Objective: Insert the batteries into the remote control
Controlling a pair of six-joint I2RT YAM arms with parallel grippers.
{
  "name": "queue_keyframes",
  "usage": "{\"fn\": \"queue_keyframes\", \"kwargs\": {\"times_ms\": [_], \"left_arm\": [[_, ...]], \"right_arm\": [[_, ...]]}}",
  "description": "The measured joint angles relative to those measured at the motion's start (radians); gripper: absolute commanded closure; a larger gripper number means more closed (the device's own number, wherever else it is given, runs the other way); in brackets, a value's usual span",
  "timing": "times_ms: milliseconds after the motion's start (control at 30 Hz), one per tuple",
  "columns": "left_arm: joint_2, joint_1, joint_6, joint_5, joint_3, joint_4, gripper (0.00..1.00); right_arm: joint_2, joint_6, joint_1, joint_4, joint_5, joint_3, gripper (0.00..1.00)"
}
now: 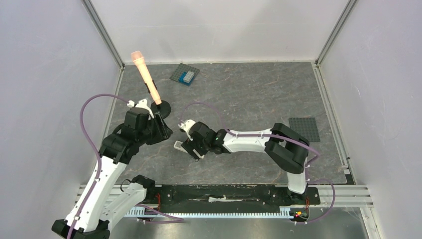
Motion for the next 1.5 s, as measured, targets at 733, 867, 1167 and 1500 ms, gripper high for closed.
{"fn": "queue_keyframes", "kwargs": {"times_ms": [733, 867, 1167, 1500], "left_arm": [[-0.04, 0.0, -0.027, 0.146, -0.167, 0.124, 0.41], [-0.047, 0.0, -0.086, 0.251, -0.293, 0.31, 0.39], [0.031, -0.007, -0.203, 0.423, -0.431, 0.777, 0.33], [-0.004, -0.01, -0.246, 0.448, -0.451, 0.921, 0.37]], "right_arm": [[-0.187, 0.304, -0.141, 0.205, -0.137, -0.288, 0.67], [-0.306, 0.516, -0.234, 0.392, -0.297, -0.449, 0.68], [-0.37, 0.943, -0.227, 0.798, -0.543, -0.578, 0.67], [-0.342, 1.274, -0.229, 1.173, -0.619, -0.644, 0.67]]}}
